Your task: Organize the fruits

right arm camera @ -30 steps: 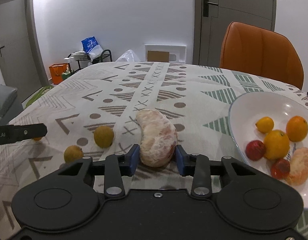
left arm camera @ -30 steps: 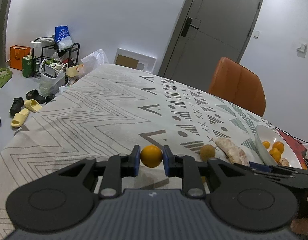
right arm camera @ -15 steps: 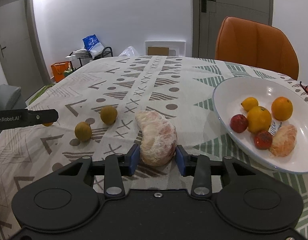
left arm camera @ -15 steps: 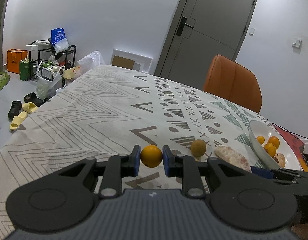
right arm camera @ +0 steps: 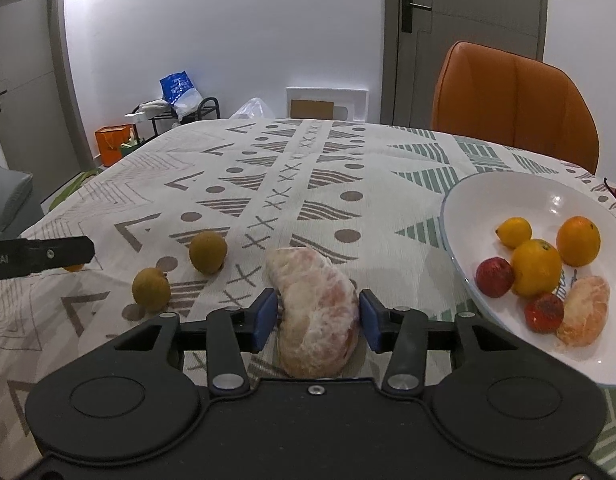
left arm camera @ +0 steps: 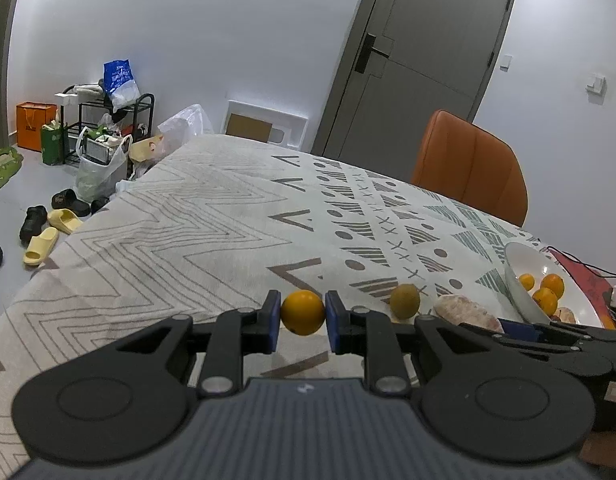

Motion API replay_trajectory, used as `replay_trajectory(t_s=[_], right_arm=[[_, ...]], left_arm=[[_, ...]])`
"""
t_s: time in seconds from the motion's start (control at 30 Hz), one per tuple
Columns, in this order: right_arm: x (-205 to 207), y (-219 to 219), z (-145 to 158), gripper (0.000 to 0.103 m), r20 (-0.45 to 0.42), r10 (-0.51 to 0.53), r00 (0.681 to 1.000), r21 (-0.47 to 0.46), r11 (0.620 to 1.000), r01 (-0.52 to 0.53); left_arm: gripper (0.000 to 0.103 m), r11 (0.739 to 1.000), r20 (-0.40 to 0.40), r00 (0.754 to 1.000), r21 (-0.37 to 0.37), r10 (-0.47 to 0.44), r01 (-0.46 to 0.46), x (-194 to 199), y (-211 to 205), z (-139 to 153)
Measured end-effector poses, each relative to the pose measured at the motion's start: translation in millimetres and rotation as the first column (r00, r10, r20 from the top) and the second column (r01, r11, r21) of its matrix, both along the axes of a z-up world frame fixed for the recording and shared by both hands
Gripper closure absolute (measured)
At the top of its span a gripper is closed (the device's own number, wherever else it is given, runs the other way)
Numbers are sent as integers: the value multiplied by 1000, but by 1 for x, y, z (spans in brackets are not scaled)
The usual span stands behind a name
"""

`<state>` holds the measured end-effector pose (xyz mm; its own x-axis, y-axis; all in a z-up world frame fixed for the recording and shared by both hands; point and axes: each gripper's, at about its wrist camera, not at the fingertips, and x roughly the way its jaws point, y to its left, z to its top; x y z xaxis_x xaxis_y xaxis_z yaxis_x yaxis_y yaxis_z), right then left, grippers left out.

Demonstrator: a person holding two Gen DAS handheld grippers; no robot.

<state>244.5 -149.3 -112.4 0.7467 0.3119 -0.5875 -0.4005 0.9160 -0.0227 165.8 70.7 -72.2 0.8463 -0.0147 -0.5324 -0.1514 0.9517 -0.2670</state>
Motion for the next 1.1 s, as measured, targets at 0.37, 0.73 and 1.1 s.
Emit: replay_trajectory(t_s=[0.37, 0.73, 1.1], right_arm=[[-12, -16, 14, 65, 32, 18, 999, 43, 999, -20], [-20, -46, 30, 65, 72, -15, 997, 104, 995, 8], [-25, -78, 36, 65, 93, -66, 993, 137, 989, 53]], left_arm=[[81, 999, 4, 999, 27, -38, 38, 1, -21, 11], [81, 994, 16, 996, 63, -93, 92, 9, -54, 23], [81, 985, 35, 987, 76, -158, 155, 17, -85, 27]])
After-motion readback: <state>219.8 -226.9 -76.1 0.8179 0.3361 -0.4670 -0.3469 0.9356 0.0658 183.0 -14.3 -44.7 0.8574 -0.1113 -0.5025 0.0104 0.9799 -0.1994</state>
